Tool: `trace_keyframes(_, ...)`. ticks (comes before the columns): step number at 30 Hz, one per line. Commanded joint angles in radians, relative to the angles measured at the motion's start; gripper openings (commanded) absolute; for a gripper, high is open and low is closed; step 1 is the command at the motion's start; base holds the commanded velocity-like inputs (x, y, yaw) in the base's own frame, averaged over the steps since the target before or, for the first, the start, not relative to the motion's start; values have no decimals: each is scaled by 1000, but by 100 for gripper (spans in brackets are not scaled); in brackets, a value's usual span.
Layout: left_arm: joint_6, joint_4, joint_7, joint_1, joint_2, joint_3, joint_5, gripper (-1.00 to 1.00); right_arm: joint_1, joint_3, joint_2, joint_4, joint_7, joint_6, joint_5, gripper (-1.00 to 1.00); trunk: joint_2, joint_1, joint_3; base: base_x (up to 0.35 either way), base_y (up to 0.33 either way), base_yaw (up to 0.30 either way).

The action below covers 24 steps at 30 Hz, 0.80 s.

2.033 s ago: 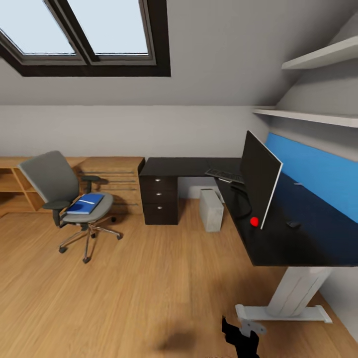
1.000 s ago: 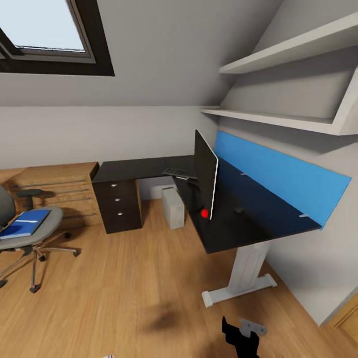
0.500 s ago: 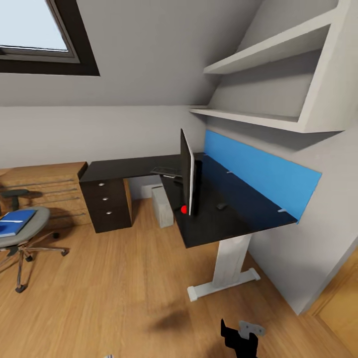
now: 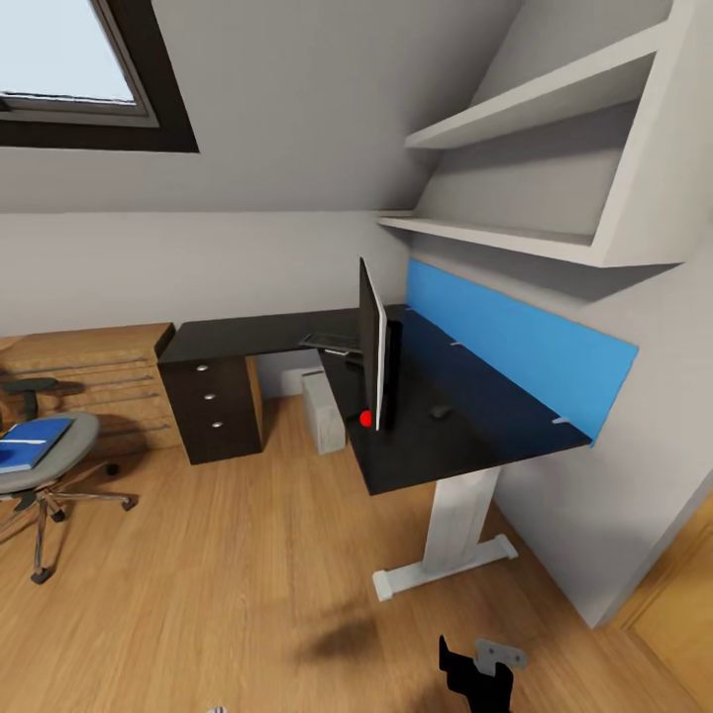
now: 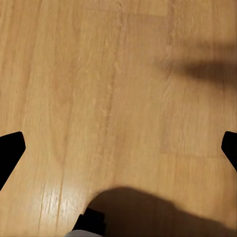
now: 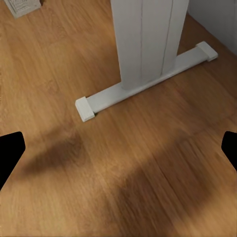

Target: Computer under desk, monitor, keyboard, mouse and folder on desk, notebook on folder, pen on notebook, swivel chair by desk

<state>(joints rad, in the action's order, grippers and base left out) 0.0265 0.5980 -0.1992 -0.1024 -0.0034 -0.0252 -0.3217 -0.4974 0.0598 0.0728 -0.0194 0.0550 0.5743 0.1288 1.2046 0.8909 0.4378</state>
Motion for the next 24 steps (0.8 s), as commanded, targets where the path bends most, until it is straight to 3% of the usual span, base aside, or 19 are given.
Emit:
trace_keyframes(1,2,0,-5,0,0,-3,-8,100,-1,6,0,-2,-1,5,2,100,-7,-4,-2,0,0,0)
trace_keyframes(7,-1,-1,-6,0,0,-2,-9,100,-1,6,-3,1,-1,6,2,100,-49,-27,-21,0,0,0)
trace_keyframes(12,-2,-2,-6,0,0,-2,-11,100,-2,8,-21,13,1,7,3,100,-84,-46,-37,0,0,0)
trace_keyframes(16,-2,-3,-6,0,0,-2,-11,100,-2,11,-33,140,6,-24,5,100,-112,-61,-49,0,0,0)
trace_keyframes(19,-2,-3,-6,0,0,-2,-10,100,-3,13,-41,282,25,-137,5,100,-133,-73,-59,0,0,0)
trace_keyframes(20,-2,-3,-6,0,0,-2,-10,100,-3,13,-48,376,47,-231,5,100,-140,-77,-62,0,0,0)
trace_keyframes(24,-2,-3,-6,0,0,-2,-10,100,-3,16,-68,592,97,-460,6,100,-168,-92,-74,0,0,0)
